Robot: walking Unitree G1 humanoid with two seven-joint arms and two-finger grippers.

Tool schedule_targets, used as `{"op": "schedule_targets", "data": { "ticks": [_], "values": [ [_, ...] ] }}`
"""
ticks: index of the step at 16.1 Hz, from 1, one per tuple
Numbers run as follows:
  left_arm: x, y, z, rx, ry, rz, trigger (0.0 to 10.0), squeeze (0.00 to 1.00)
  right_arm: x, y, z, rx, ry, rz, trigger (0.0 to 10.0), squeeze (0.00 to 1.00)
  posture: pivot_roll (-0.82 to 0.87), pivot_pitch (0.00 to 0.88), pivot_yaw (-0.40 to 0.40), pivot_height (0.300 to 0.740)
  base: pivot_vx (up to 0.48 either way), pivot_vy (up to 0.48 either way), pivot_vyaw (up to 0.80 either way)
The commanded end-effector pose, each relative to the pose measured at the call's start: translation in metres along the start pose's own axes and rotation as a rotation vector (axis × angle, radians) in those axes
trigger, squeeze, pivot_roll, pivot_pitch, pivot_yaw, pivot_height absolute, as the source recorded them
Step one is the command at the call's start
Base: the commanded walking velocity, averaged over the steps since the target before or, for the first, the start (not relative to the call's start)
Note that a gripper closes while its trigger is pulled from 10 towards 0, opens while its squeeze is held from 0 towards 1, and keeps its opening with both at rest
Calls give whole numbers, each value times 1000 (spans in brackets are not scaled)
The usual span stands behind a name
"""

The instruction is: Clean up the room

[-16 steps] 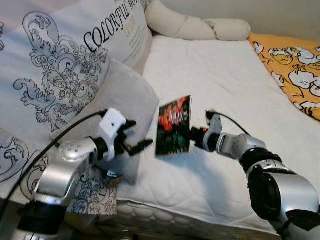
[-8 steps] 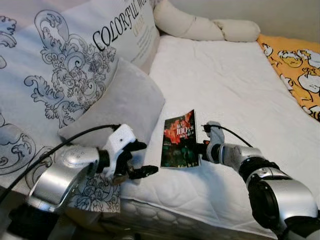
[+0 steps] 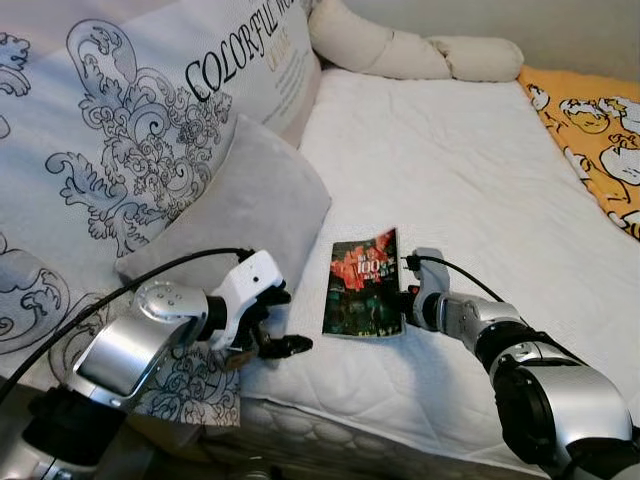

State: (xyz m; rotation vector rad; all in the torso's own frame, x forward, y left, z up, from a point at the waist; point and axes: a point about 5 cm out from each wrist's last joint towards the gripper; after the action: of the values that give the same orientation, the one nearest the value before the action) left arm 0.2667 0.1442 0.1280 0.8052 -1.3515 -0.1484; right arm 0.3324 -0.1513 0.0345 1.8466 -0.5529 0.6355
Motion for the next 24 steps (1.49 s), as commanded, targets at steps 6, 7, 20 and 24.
{"op": "schedule_targets", "data": {
  "ticks": [6, 7, 20, 24],
  "values": [
    [0, -8, -2, 62, 33, 21, 10000, 0, -5, 10, 27, -62, -3, 14, 10000, 1000, 73, 0, 21, 740, 0, 0, 0],
    [-1, -10, -1, 79, 41, 27, 10000, 0, -6, 12, 30, -48, -35, 30, 10000, 1000, 67, 0, 15, 740, 0, 0, 0],
    [-27, 1, -22, 771, 277, 309, 10000, 0, 7, 50, 1, -180, 53, 719, 10000, 1000, 35, 0, -54, 740, 0, -80, 0],
    [-33, 5, -28, 863, 310, 305, 10000, 0, 2, 57, 2, -240, 25, 731, 10000, 1000, 48, 0, -67, 740, 0, -480, 0]
  ]
}}
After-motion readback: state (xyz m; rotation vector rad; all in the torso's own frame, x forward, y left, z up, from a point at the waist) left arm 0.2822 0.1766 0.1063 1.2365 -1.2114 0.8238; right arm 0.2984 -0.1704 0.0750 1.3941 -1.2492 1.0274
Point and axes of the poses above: a point about 5 cm out from each wrist's last joint towards the gripper, its own y axis pointing back from the gripper into the wrist, its own x axis along the axis of the wrist's last joint, z = x × y, and after that the axes turned 2 degrees about -y, right-handed
